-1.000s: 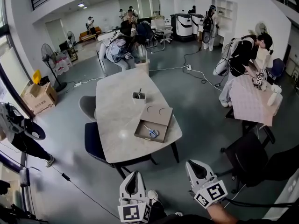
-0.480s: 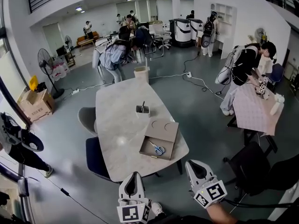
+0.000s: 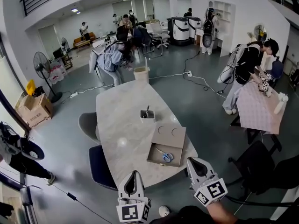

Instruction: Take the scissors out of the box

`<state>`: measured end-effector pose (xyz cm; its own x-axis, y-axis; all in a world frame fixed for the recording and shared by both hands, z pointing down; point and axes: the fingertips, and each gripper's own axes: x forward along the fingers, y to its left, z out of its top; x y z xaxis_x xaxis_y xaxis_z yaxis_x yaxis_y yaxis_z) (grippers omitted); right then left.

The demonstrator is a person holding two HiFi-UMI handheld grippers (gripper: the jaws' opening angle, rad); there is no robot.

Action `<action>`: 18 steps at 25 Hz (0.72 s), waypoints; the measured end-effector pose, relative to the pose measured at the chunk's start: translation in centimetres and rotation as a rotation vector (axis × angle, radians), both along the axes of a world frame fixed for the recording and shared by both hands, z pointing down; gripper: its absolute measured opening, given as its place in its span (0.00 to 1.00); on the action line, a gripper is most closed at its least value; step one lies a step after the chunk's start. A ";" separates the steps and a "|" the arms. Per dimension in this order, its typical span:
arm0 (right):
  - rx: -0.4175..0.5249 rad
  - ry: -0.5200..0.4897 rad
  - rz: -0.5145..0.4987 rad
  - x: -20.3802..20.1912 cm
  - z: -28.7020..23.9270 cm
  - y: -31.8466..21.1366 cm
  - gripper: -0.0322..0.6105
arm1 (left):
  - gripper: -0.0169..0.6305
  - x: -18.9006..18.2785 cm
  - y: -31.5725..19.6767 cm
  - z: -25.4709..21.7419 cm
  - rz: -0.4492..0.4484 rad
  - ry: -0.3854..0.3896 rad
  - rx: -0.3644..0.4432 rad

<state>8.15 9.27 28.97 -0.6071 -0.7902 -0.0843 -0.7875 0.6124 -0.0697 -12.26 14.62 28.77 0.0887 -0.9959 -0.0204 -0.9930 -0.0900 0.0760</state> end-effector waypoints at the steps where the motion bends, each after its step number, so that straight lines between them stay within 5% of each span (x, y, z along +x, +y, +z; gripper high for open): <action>1: -0.004 0.001 0.005 -0.2 0.1 -0.4 0.04 | 0.05 -0.3 -0.5 0.2 0.003 0.001 -0.005; 18: -0.031 0.013 0.016 0.8 0.5 -9.4 0.04 | 0.05 1.2 -10.1 0.1 0.039 -0.022 -0.027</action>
<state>8.97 -0.15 29.50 -0.5948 -0.8022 -0.0521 -0.7984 0.5970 -0.0785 -11.05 4.55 28.90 0.1271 -0.9919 0.0086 -0.9903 -0.1264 0.0570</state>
